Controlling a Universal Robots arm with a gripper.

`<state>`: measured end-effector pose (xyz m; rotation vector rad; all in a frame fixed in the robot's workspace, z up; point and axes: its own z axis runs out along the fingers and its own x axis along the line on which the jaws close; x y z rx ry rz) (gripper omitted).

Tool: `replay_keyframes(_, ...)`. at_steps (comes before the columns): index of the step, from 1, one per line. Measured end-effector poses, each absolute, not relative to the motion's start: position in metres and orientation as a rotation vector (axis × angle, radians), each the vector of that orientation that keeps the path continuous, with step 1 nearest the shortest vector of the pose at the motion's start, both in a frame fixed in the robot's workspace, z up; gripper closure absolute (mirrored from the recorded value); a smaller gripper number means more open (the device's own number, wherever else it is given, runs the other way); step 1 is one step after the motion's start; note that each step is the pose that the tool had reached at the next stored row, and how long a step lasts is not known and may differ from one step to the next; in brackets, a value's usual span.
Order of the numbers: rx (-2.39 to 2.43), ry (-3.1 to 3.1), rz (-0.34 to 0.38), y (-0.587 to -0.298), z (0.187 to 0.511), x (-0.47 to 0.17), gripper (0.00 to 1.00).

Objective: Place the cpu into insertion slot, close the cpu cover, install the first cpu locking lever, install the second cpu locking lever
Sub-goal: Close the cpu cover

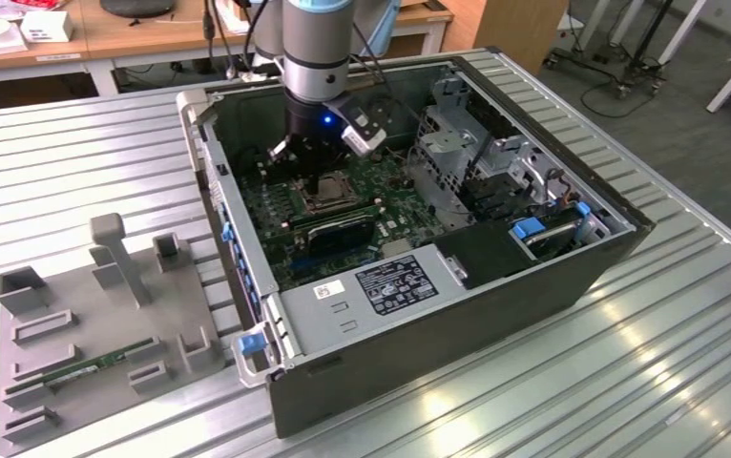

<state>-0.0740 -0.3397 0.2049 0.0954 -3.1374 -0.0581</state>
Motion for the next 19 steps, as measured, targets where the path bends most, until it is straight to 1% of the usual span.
replay_keyframes(19,0.095,-3.137,-0.056,-0.3397,0.1985,-0.0745,0.89)
